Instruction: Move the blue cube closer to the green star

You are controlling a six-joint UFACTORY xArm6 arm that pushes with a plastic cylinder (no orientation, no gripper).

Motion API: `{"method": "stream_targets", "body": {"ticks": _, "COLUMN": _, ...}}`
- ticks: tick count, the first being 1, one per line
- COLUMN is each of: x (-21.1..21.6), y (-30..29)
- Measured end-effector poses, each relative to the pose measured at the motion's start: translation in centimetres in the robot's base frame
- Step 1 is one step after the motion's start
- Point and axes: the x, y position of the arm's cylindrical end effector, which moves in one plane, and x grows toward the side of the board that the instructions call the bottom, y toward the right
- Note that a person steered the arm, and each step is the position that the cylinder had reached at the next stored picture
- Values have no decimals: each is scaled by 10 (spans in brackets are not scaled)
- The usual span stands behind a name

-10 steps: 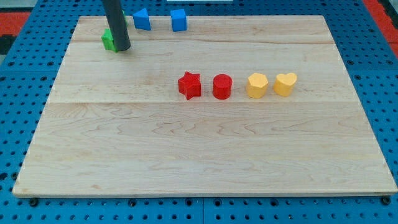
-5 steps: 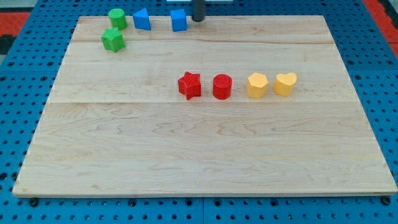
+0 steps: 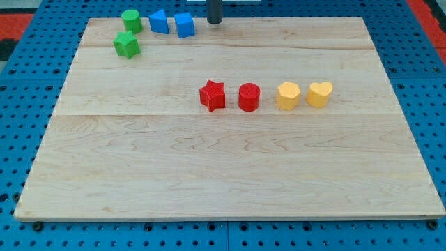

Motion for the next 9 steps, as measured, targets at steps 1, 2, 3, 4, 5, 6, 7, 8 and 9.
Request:
{"method": "stream_targets", "body": {"ticks": 1, "x": 0, "y": -27}}
{"method": "stream_targets", "body": {"ticks": 2, "x": 21, "y": -34}}
{"method": "stream_targets", "body": {"ticks": 3, "x": 58, "y": -32}}
{"method": "stream_targets", "body": {"ticks": 4, "x": 42, "y": -7}}
{"method": "stream_targets", "body": {"ticks": 5, "x": 13, "y": -33}}
{"method": "stream_targets", "body": {"ticks": 6, "x": -1, "y": -45}}
{"method": "stream_targets", "body": {"ticks": 7, "x": 1, "y": -71}}
{"method": "stream_targets", "body": {"ticks": 8, "x": 38, "y": -90}}
{"method": "stream_targets", "body": {"ticks": 9, "x": 85, "y": -96}}
